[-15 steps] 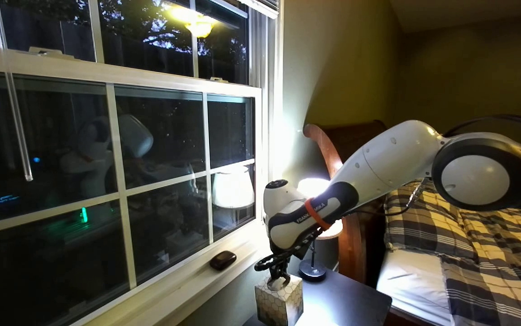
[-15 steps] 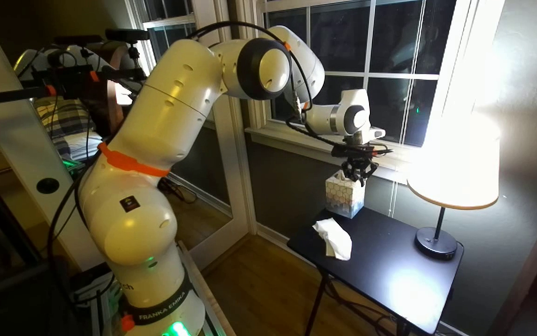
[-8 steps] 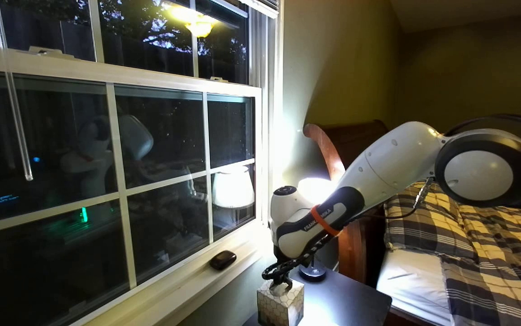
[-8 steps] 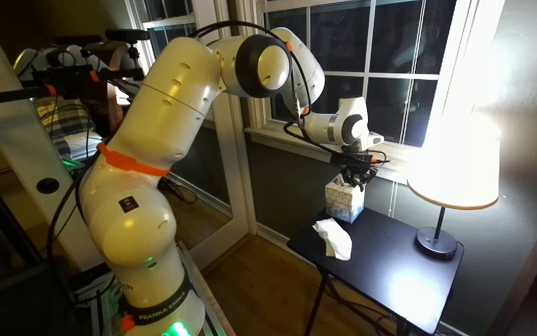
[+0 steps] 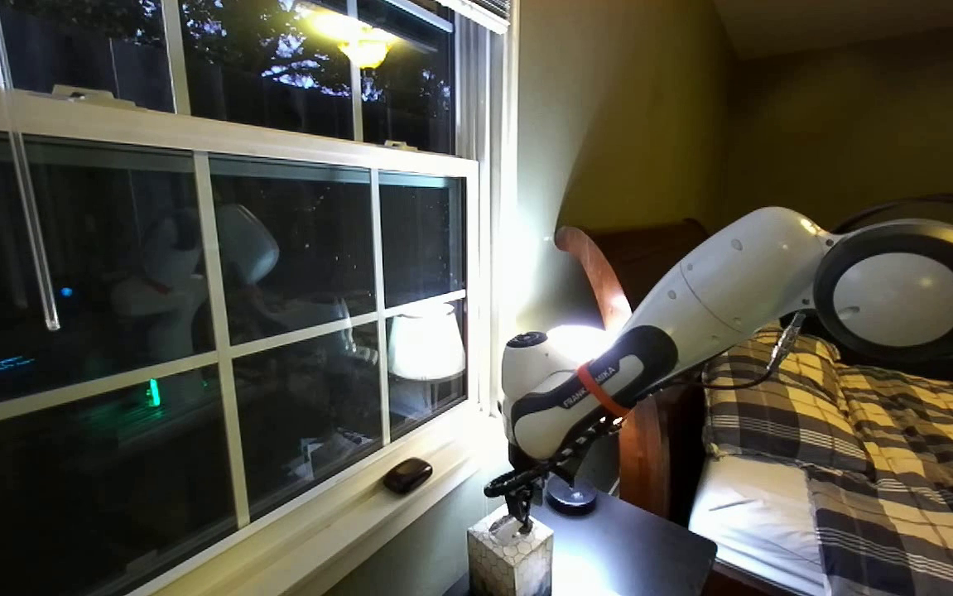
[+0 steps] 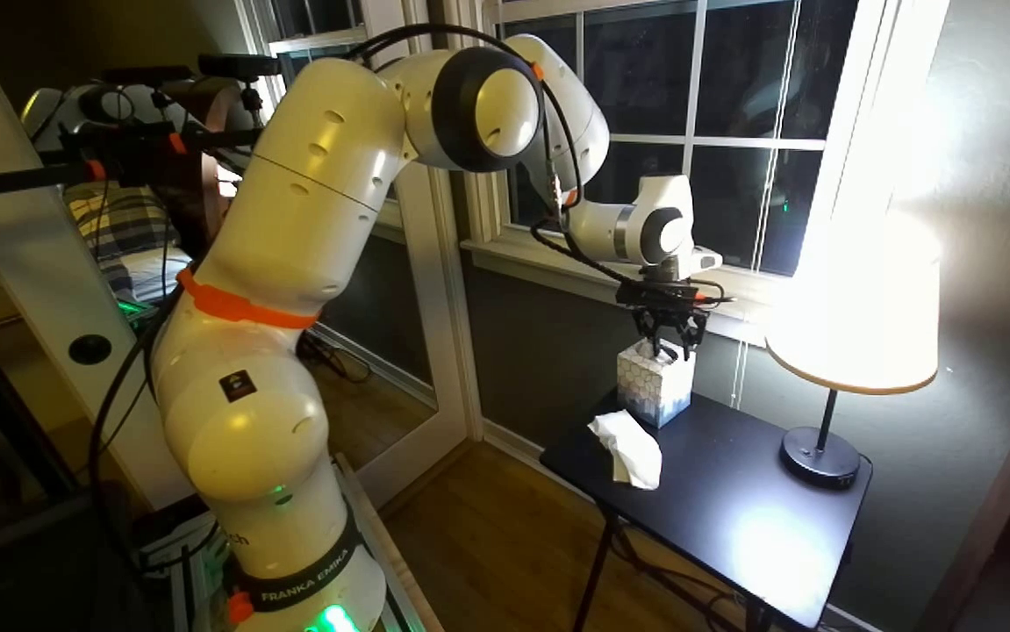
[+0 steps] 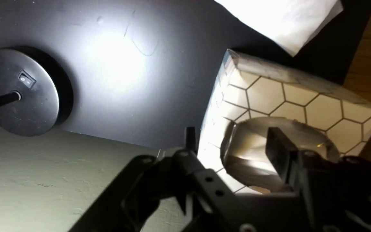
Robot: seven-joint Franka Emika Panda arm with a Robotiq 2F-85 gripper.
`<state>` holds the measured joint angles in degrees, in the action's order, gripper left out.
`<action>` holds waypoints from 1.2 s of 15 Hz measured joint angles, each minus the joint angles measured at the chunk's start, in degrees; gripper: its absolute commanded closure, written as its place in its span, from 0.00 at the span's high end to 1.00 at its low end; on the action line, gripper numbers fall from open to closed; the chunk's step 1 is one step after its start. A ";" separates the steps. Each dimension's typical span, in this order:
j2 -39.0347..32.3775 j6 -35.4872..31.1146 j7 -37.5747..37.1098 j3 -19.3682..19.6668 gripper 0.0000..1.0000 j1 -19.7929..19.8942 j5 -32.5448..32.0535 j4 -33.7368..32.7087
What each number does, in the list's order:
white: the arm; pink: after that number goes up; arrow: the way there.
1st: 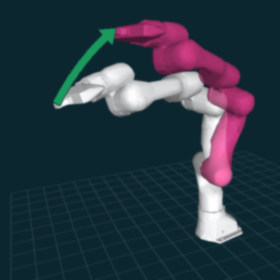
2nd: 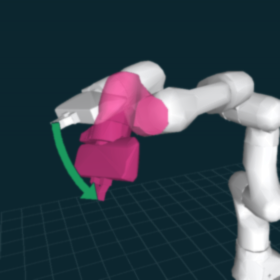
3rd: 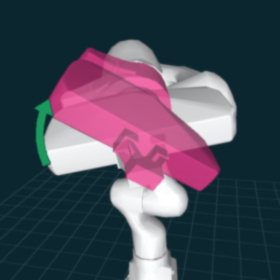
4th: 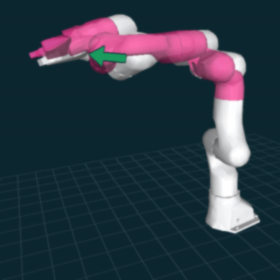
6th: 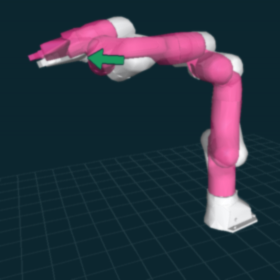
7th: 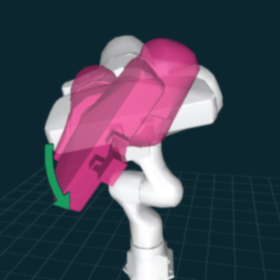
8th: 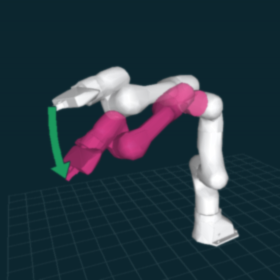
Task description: Put the tissue box on the windowsill.
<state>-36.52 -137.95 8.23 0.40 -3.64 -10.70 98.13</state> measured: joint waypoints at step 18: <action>32.44 20.35 -23.25 0.23 1.00 0.75 0.67 18.40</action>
